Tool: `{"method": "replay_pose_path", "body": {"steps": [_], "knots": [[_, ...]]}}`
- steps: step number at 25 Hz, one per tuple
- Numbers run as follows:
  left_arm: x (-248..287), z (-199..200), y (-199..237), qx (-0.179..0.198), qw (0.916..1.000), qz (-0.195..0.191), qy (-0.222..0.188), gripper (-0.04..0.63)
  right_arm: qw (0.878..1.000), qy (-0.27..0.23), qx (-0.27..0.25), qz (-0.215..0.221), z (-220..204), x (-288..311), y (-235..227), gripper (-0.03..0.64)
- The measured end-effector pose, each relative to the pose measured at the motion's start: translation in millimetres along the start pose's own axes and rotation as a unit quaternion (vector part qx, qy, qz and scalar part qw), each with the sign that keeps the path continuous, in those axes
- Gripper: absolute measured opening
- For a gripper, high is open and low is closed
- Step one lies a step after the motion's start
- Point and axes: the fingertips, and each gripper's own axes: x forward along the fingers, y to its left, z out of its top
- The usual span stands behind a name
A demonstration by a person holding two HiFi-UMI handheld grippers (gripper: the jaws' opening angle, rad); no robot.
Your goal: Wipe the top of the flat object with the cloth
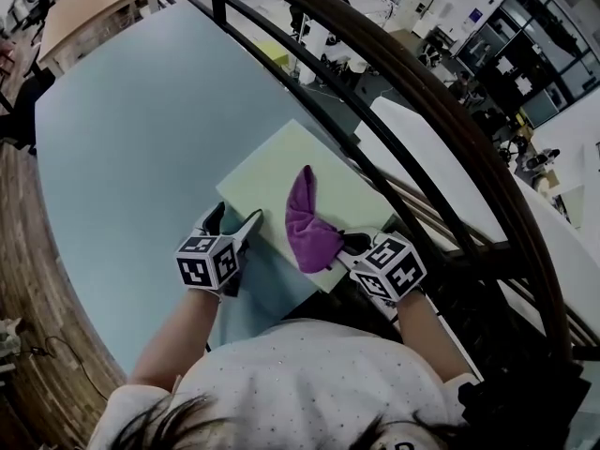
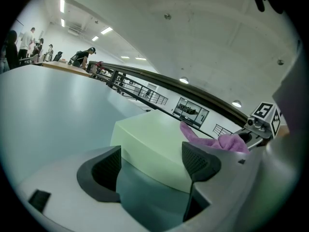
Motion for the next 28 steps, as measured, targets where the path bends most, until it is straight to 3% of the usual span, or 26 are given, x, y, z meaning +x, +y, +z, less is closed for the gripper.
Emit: {"method": "replay_pose_path", "body": {"steps": [5,16,23,28], "knots": [[0.3,2.4,1.8,0.0,1.0,0.002,-0.001,0.383,0.999,0.009,-0.001,-0.045,-2.9,-11.7,-41.1,0.052],[4.4,9.7,5.1,0.0,0.9999,0.005,-0.009,0.388,0.995,-0.007,0.038,-0.097,1.7,-25.0,-116.3,0.051],[2.5,11.4,4.7,-0.008,1.0,0.003,-0.002,0.391,0.983,-0.011,0.078,-0.165,-2.2,-39.9,-155.6,0.051],[2.9,11.0,4.7,-0.01,0.9999,-0.001,0.0,0.39,0.977,-0.024,0.103,-0.184,-4.2,-40.9,-160.4,0.052]]}}
